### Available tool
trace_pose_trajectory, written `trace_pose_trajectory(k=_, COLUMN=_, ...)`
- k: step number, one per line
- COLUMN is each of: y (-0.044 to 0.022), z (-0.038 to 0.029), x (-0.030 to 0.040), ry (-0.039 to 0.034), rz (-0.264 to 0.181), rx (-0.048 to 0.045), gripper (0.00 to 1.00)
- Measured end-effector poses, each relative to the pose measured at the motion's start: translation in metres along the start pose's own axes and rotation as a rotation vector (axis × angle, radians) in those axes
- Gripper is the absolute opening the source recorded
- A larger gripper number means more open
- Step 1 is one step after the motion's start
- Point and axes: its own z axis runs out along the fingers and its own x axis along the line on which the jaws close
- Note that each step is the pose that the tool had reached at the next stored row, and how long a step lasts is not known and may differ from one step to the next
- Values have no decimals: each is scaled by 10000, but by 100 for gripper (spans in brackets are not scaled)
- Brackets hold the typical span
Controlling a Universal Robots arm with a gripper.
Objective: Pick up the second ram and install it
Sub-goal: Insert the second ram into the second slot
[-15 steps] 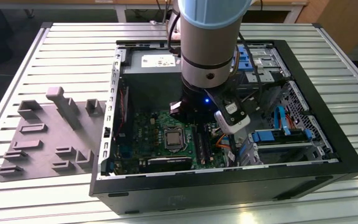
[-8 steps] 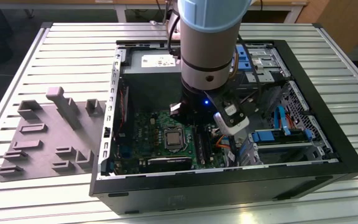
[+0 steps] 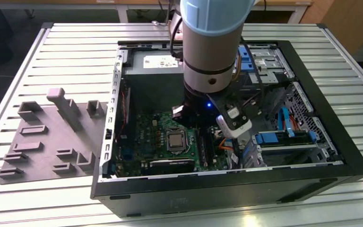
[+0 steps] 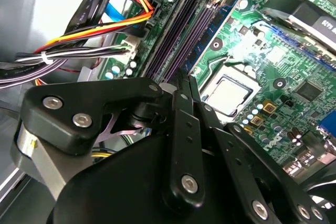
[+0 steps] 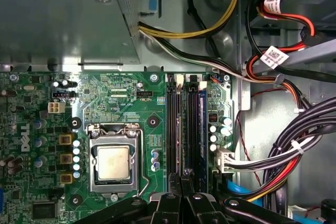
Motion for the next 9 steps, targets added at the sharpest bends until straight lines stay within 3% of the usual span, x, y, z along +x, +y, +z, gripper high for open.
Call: trace_pose_trajectory(k=9, y=-1, z=37, x=3, ry=1, rz=0, rx=1, gripper=12)
